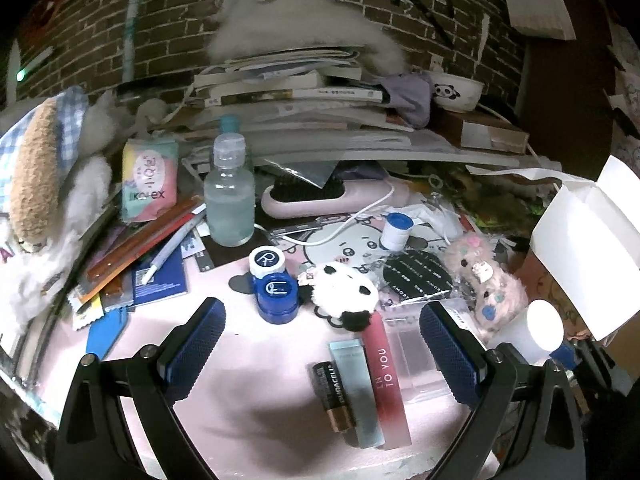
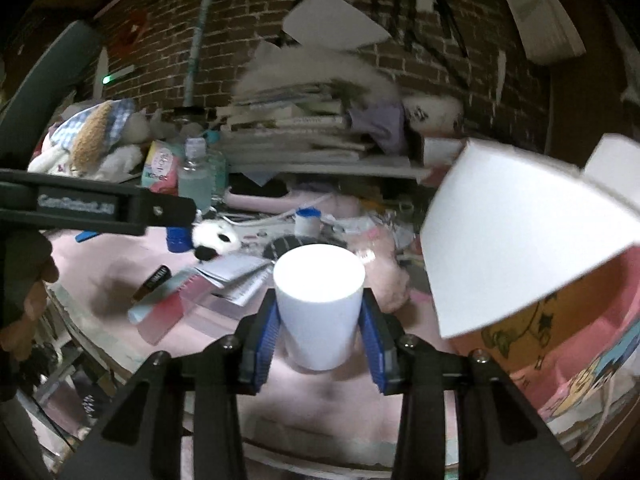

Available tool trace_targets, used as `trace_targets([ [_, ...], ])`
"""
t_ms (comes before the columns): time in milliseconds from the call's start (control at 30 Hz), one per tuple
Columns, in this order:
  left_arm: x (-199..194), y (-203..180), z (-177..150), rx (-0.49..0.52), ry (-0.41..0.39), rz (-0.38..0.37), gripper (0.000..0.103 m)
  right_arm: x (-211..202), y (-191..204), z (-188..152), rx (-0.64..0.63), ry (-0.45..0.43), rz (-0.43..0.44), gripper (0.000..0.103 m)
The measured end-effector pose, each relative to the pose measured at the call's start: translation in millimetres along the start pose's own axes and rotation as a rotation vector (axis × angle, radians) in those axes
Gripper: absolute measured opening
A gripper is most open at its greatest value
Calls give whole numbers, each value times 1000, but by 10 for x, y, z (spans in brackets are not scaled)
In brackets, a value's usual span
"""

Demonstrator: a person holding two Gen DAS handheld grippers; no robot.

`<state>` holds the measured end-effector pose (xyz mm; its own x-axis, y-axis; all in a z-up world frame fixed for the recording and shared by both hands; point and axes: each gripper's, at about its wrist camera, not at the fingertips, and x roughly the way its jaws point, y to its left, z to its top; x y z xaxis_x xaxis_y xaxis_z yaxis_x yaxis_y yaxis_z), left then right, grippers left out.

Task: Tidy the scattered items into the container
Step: 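Carry the white cup into the white box and open the right tool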

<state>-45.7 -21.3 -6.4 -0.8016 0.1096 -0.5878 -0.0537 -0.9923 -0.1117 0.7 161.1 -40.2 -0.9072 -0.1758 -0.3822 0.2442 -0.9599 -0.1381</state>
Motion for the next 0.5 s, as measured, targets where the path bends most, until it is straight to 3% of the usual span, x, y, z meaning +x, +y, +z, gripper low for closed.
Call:
trace_targets([
  [167,-15,52,-9,-10,1,12,97,-123,182,83,-96,-79,-35,36],
  [500,-28,117,-18,-23,1,27,97,-247,292,342,-130,-138,43,36],
])
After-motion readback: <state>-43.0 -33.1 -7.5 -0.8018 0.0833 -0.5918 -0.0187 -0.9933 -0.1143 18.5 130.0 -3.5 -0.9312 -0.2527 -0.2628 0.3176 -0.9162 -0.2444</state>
